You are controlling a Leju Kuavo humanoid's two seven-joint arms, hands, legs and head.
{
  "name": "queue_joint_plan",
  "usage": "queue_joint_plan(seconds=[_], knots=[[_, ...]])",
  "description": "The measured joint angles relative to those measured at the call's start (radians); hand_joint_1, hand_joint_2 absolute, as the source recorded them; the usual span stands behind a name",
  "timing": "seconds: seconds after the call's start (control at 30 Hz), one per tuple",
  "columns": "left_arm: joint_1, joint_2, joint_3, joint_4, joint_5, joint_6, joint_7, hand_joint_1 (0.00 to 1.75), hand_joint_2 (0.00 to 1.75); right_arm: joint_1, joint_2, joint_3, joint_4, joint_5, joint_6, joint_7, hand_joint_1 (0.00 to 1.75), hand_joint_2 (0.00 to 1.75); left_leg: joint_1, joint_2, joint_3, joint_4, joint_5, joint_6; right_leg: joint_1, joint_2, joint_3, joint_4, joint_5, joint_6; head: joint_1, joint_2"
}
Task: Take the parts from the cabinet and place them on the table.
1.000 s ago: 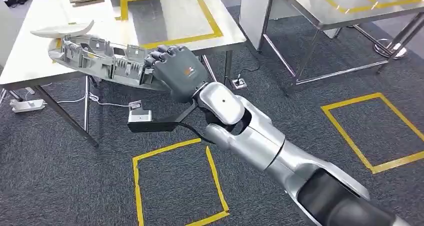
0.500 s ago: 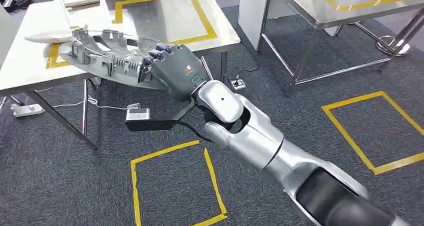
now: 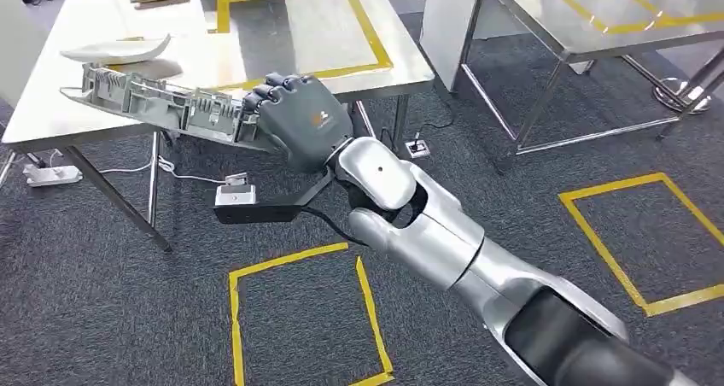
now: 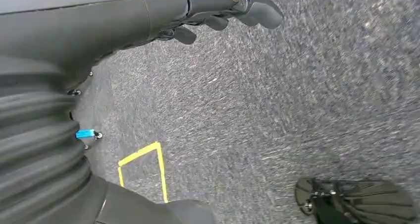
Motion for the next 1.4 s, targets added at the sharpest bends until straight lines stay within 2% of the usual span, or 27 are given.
queue_joint_plan(seconds=[0.03, 0.07, 0.13, 0.2, 0.23, 0.33, 0.37, 0.43, 0.5, 0.53, 0.57, 0.63, 0.7, 0.73, 0.8, 0.83, 0.87, 0.9, 0.93, 1.0, 1.03, 1.1, 1.17, 1.2, 1.27, 1.37, 1.4], knots=[[0.0, -0.003, 0.0, 0.0, 0.0, 0.0, 0.0, 0.0, 1.75, -0.001, 0.0, -0.001, 0.0, 0.0, -0.001, 0.0, 1.75, 1.75, -0.006, 0.0, -0.002, 0.002, -0.004, -0.007, 0.006, 0.002, 0.012, -0.021, -0.018, -0.008, -0.002, 0.0], [-0.001, -0.002, 0.0, 0.0, 0.0, 0.002, 0.0, 0.0, 1.75, -0.004, 0.0, -0.002, 0.0, 0.0, -0.002, 0.0, 1.75, 1.75, -0.004, -0.004, -0.004, 0.001, -0.003, -0.013, 0.007, 0.002, 0.018, -0.031, -0.022, -0.005, 0.0, 0.0], [0.0, -0.003, 0.001, 0.0, 0.0, 0.002, -0.002, 0.0, 1.75, -0.004, 0.0, -0.002, 0.0, 0.0, -0.001, 0.0, 1.75, 1.75, 0.002, -0.002, 0.001, -0.008, -0.003, -0.026, 0.011, 0.004, 0.018, -0.032, -0.025, -0.009, -0.001, 0.0], [0.001, -0.001, 0.002, -0.001, 0.0, 0.003, -0.002, 0.0, 1.75, -0.002, 0.0, -0.003, -0.001, 0.0, 0.0, 0.0, 1.75, 1.75, 0.001, 0.003, 0.004, -0.001, -0.012, -0.035, -0.003, 0.003, 0.041, -0.053, -0.019, -0.016, -0.001, 0.0], [0.0, -0.002, 0.003, -0.001, 0.0, 0.005, -0.003, 0.0, 1.75, -0.003, 0.0, -0.004, -0.001, 0.0, 0.0, 0.0, 1.75, 1.75, -0.002, 0.006, -0.011, 0.034, -0.029, -0.038, -0.006, 0.002, 0.049, -0.056, -0.023, -0.023, -0.007, 0.0], [0.0, -0.002, 0.005, 0.0, 0.0, 0.005, -0.003, 0.0, 1.75, -0.002, 0.0, -0.004, -0.001, 0.0, 0.0, -0.002, 1.75, 1.75, 0.0, 0.008, -0.133, 0.252, -0.116, -0.048, -0.004, 0.001, 0.058, -0.055, -0.036, -0.029, -0.008, 0.0], [0.003, -0.001, 0.006, 0.0, 0.0, 0.005, -0.002, 0.0, 1.75, -0.001, 0.0, -0.004, -0.001, 0.0, 0.0, -0.002, 1.75, 1.75, 0.0, 0.008, -0.156, 0.285, -0.113, -0.05, -0.004, 0.002, 0.062, -0.054, -0.04, -0.029, -0.008, 0.0], [0.003, 0.001, 0.007, 0.0, -0.001, 0.005, -0.002, 0.0, 1.75, 0.002, 0.0, -0.004, -0.001, 0.0, 0.0, 0.0, 1.75, 1.75, 0.001, 0.01, -0.133, 0.214, -0.04, -0.051, -0.007, 0.004, 0.075, -0.05, -0.052, -0.024, -0.009, 0.0], [0.002, 0.003, 0.007, 0.0, -0.001, 0.005, -0.002, 0.0, 1.75, 0.001, 0.0, -0.005, -0.001, 0.0, 0.0, 0.0, 1.75, 1.75, 0.003, 0.016, -0.055, 0.038, 0.06, -0.053, -0.011, 0.004, 0.09, -0.039, -0.072, -0.013, -0.008, 0.0], [0.001, 0.001, 0.007, 0.0, -0.001, 0.005, -0.001, 0.0, 1.75, 0.001, 0.0, -0.006, -0.001, 0.0, 0.0, 0.0, 1.75, 1.75, -0.004, 0.018, -0.038, 0.024, 0.033, -0.052, -0.004, 0.004, 0.09, -0.036, -0.08, -0.004, -0.011, 0.0], [-0.001, 0.001, 0.008, 0.001, -0.001, 0.005, 0.0, 0.0, 1.75, 0.0, 0.0, -0.009, -0.001, 0.0, 0.0, 0.0, 1.75, 1.75, -0.001, 0.016, -0.026, 0.0, 0.023, -0.031, -0.002, 0.006, 0.086, -0.029, -0.084, 0.001, -0.013, 0.0], [0.001, 0.0, 0.008, 0.001, -0.003, 0.006, 0.001, 0.0, 1.75, 0.0, 0.0, -0.015, -0.001, 0.0, 0.0, -0.002, 1.75, 1.75, -0.004, 0.013, -0.031, 0.006, 0.018, -0.017, 0.0, 0.005, 0.088, -0.037, -0.084, 0.006, -0.007, 0.0], [0.005, 0.0, 0.009, 0.001, -0.003, 0.008, 0.003, 0.0, 1.75, 0.001, 0.0, -0.018, -0.001, 0.0, 0.0, 0.0, 1.75, 1.75, 0.0, 0.012, -0.022, 0.001, 0.012, -0.002, -0.003, 0.004, 0.087, -0.033, -0.096, 0.019, -0.007, 0.0], [0.004, 0.001, 0.01, 0.0, -0.003, 0.008, 0.003, 0.0, 1.75, 0.0, 0.0, -0.019, -0.001, -0.001, 0.0, -0.001, 1.75, 1.75, 0.0, 0.012, -0.016, 0.0, 0.009, 0.004, -0.004, 0.004, 0.074, 0.001, -0.107, 0.024, -0.006, 0.0], [0.002, 0.001, 0.011, 0.001, -0.003, 0.008, 0.003, 0.0, 1.75, 0.002, 0.0, -0.019, -0.001, -0.001, -0.001, -0.003, 1.75, 1.75, -0.001, 0.012, -0.011, 0.001, 0.002, 0.013, -0.005, 0.004, -0.006, 0.137, -0.153, 0.029, -0.005, 0.0], [0.003, 0.0, 0.012, 0.001, -0.003, 0.008, 0.003, 0.0, 1.75, 0.004, 0.0, -0.019, -0.001, -0.001, -0.001, -0.003, 1.75, 1.75, -0.002, 0.011, -0.007, 0.001, -0.004, 0.015, -0.005, 0.004, -0.066, 0.228, -0.181, 0.03, -0.005, 0.0], [0.006, 0.0, 0.013, 0.001, -0.003, 0.008, 0.003, 0.0, 1.75, 0.008, -0.001, -0.019, -0.001, -0.001, 0.0, -0.003, 1.75, 1.75, -0.003, 0.011, -0.001, 0.001, -0.01, 0.015, -0.005, 0.004, -0.105, 0.278, -0.181, 0.029, -0.005, 0.0], [0.008, 0.0, 0.013, 0.001, -0.003, 0.008, 0.003, 0.0, 1.75, 0.011, -0.002, -0.019, -0.001, -0.001, 0.0, -0.003, 1.75, 1.75, -0.004, 0.009, 0.008, 0.001, -0.016, 0.015, -0.004, 0.004, -0.119, 0.275, -0.154, 0.025, -0.005, 0.0], [0.01, 0.0, 0.013, 0.001, -0.003, 0.008, 0.003, 0.0, 1.75, 0.014, -0.002, -0.019, -0.001, -0.001, 0.0, -0.003, 1.75, 1.75, -0.006, 0.006, 0.02, 0.001, -0.024, 0.013, -0.003, 0.004, -0.108, 0.225, -0.103, 0.019, -0.004, 0.0], [0.01, 0.0, 0.013, 0.001, -0.003, 0.008, 0.003, 0.0, 1.75, 0.014, -0.002, -0.02, -0.001, -0.001, 0.0, -0.003, 1.75, 1.75, -0.009, 0.001, 0.045, 0.0, -0.04, 0.011, 0.005, 0.006, -0.046, 0.06, 0.009, 0.0, -0.004, 0.0], [0.011, -0.002, 0.013, 0.001, -0.003, 0.008, 0.003, 0.0, 1.75, 0.014, -0.002, -0.02, -0.001, -0.001, 0.0, -0.003, 1.75, 1.75, -0.006, 0.0, 0.048, -0.004, -0.047, 0.011, 0.011, 0.006, -0.017, -0.008, 0.03, -0.013, -0.005, 0.0], [0.008, -0.005, 0.013, 0.002, -0.003, 0.01, 0.003, 0.0, 1.75, 0.007, -0.002, -0.021, -0.001, -0.001, -0.001, -0.003, 1.75, 1.75, -0.008, -0.002, 0.053, -0.005, -0.051, -0.003, 0.019, 0.005, 0.004, -0.037, 0.002, -0.023, -0.008, 0.0], [0.009, -0.006, 0.013, 0.003, -0.003, 0.01, 0.003, 0.0, 1.75, 0.007, -0.002, -0.022, -0.001, -0.002, -0.002, -0.002, 1.75, 1.75, -0.006, 0.0, 0.058, -0.016, -0.054, -0.013, 0.02, 0.007, 0.004, -0.037, -0.003, -0.025, -0.008, 0.0], [0.008, -0.005, 0.013, 0.001, -0.003, 0.01, 0.003, 0.0, 1.75, 0.007, -0.001, -0.023, -0.003, -0.001, -0.002, -0.002, 1.75, 1.75, -0.015, 0.001, 0.071, -0.021, -0.06, -0.023, 0.01, 0.007, 0.021, -0.055, -0.003, -0.026, -0.008, 0.0], [0.008, -0.004, 0.013, 0.0, -0.003, 0.01, 0.002, 0.0, 1.75, 0.006, -0.001, -0.026, -0.006, -0.002, 0.0, 0.0, 1.75, 1.75, -0.011, 0.008, 0.044, 0.037, -0.082, -0.026, 0.002, 0.003, 0.048, -0.071, -0.009, -0.033, -0.014, 0.0], [0.008, -0.004, 0.014, 0.001, -0.003, 0.01, 0.002, 0.0, 1.75, 0.008, 0.0, -0.026, -0.006, -0.001, 0.0, -0.003, 1.75, 1.75, -0.007, 0.008, -0.096, 0.258, -0.151, -0.038, 0.001, 0.002, 0.063, -0.07, -0.028, -0.037, -0.013, 0.0], [0.011, -0.003, 0.014, 0.001, -0.003, 0.01, 0.002, 0.0, 1.75, 0.01, 0.0, -0.026, -0.006, -0.001, 0.0, -0.002, 1.75, 1.75, -0.007, 0.009, -0.124, 0.284, -0.139, -0.041, 0.001, 0.005, 0.071, -0.069, -0.036, -0.035, -0.013, 0.0]])
